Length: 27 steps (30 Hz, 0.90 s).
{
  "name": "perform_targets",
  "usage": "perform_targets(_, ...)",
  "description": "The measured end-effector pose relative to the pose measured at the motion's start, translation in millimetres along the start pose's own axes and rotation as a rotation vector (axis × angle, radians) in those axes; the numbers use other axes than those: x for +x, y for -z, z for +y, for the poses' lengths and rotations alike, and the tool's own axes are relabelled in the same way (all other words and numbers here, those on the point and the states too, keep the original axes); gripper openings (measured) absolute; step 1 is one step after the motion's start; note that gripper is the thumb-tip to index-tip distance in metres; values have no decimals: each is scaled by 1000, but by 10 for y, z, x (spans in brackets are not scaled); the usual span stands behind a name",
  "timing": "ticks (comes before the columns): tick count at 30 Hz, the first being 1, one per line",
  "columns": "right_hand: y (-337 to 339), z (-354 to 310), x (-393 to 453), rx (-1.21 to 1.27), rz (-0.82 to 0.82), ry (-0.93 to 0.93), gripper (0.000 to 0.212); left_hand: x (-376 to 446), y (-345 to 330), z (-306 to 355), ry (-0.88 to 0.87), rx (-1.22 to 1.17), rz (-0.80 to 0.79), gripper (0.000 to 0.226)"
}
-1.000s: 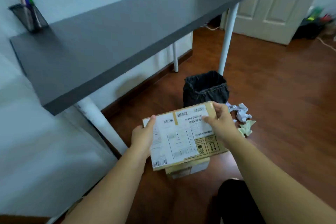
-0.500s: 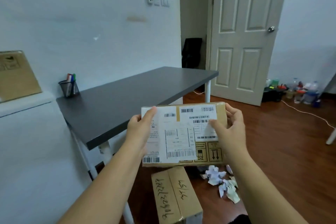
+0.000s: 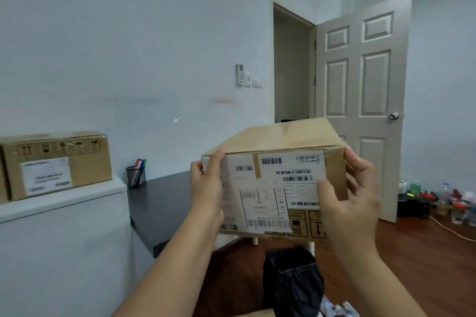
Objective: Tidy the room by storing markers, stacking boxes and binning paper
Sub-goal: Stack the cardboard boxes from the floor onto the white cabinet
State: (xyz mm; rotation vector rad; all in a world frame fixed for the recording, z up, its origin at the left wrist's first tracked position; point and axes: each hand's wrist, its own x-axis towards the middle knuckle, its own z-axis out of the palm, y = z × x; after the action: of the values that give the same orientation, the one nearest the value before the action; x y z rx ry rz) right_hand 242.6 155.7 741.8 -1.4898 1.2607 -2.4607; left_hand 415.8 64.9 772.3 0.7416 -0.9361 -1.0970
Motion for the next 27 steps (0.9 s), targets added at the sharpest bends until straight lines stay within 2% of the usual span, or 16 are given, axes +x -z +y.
perform_targets(6, -594, -215, 24, 272, -79, 93, 56, 40, 394, 670, -278, 0, 124, 32)
perform_targets(9, -1100, -371, 91, 372, -186, 177, 61, 159, 716, 1055, -364, -22, 221, 35)
perform_targets(13, -1863, -550, 155, 506, -356, 250, 63, 253, 1192, 1536, -499, -9, 355, 28)
perform_targets(17, -2746, -639, 88, 666, -516, 352, 79, 351, 1750, 1985, -653, 34, 481, 30)
perform_targets(21, -3533, -737, -125, 743, -678, 296, 91, 428, 2259, 2325, -784, 154, 592, 42)
perform_targets(27, -4498, -656, -613, 778, -705, 203, 94, 642, 2939, 2492, -800, 333, 688, 45)
